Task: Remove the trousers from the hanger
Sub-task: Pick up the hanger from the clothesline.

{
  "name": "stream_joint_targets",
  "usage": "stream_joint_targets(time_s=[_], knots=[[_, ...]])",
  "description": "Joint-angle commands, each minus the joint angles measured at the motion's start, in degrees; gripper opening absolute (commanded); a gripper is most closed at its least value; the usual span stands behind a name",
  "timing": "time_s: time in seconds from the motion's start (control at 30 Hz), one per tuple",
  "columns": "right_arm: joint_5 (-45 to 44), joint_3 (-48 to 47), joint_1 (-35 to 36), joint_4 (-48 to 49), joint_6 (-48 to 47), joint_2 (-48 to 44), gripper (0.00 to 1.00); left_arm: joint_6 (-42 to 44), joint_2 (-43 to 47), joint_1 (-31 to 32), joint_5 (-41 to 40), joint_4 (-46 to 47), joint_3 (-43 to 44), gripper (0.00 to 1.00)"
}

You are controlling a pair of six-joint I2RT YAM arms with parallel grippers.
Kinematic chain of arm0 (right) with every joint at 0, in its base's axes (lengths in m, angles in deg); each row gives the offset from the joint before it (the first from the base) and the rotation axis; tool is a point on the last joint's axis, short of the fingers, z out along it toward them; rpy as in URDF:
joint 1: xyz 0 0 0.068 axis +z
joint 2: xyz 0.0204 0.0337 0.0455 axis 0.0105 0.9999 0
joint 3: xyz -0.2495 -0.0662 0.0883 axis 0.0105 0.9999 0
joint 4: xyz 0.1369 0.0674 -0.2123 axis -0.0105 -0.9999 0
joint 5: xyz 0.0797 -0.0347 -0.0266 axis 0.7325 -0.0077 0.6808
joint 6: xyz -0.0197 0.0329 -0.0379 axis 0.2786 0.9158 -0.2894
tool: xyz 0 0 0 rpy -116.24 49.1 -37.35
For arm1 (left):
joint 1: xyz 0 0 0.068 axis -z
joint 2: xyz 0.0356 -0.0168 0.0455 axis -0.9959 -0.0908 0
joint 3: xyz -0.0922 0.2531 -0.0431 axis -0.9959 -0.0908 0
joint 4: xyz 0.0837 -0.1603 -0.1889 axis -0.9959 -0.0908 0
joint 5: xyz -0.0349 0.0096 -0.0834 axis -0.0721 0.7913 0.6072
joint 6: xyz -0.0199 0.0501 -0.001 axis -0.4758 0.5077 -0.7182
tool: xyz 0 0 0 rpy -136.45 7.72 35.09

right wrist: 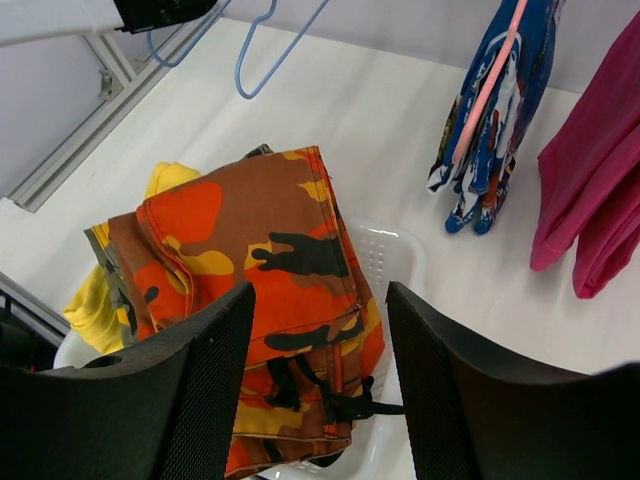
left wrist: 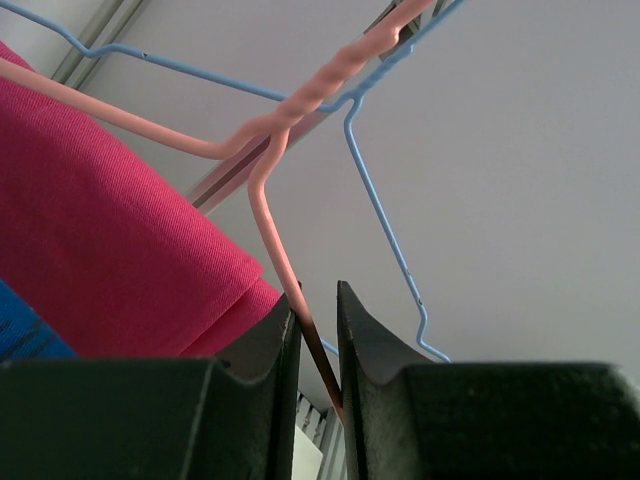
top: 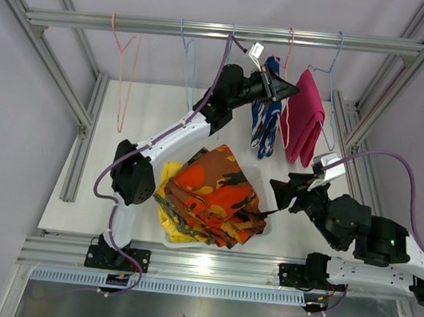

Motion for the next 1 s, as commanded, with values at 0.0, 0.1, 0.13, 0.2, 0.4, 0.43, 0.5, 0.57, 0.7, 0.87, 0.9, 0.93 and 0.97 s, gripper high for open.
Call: stream_joint_targets(time_s=[0.0,0.1,0.13,0.2,0.4,0.43,0.5,0.57,0.7,0.87,0.9,0.93,0.97], knots=[[-0.9,0.6,-0.1,1.8,0.5,-0.1,0.6,5.2,4.8,1.8,3.9,3.0,2.9,0.0],[-0.6,0.7,-0.2,2.3,0.1,-0.1,0.59,6.1,4.6,1.7,3.2,0.1,6.4,0.01],[-0.5,0.6,-0.2,2.3,0.0,-0.1,0.59,6.3,4.4,1.7,3.2,-0.6,9.9,0.0],[-0.4,0.6,-0.2,2.7,-0.2,-0.1,0.58,6.7,3.5,1.6,2.9,-3.7,12.7,0.0],[0.2,1.7,-0.4,2.9,0.6,-1.1,0.57,7.4,4.3,1.7,1.6,-6.3,19.1,0.0],[0.2,2.1,-0.4,3.3,0.7,-1.3,0.57,7.4,4.8,1.7,1.5,-6.5,19.6,0.0],[0.9,2.3,-0.4,3.7,0.9,-1.9,0.56,7.8,5.2,1.7,1.4,-6.8,19.7,0.01],[1.8,2.0,-0.5,3.7,1.6,-2.0,0.55,7.9,6.0,1.6,1.4,-7.5,19.6,0.0],[2.8,1.5,-0.5,3.3,2.2,-1.6,0.54,8.1,7.6,1.9,1.3,-8.1,17.7,0.0],[2.1,1.5,-0.5,2.7,2.4,-1.5,0.54,9.1,11.0,3.4,1.2,-9.6,13.3,0.01],[1.9,1.5,-0.4,2.5,2.3,-1.4,0.54,9.1,11.6,3.5,1.3,-10.4,13.1,0.0],[1.7,1.4,-0.5,2.3,2.4,-1.3,0.54,9.3,12.0,4.0,1.5,-11.1,13.1,0.0],[1.5,1.3,-0.5,2.2,2.3,-1.3,0.54,9.7,13.3,4.2,1.7,-12.0,13.2,0.01]])
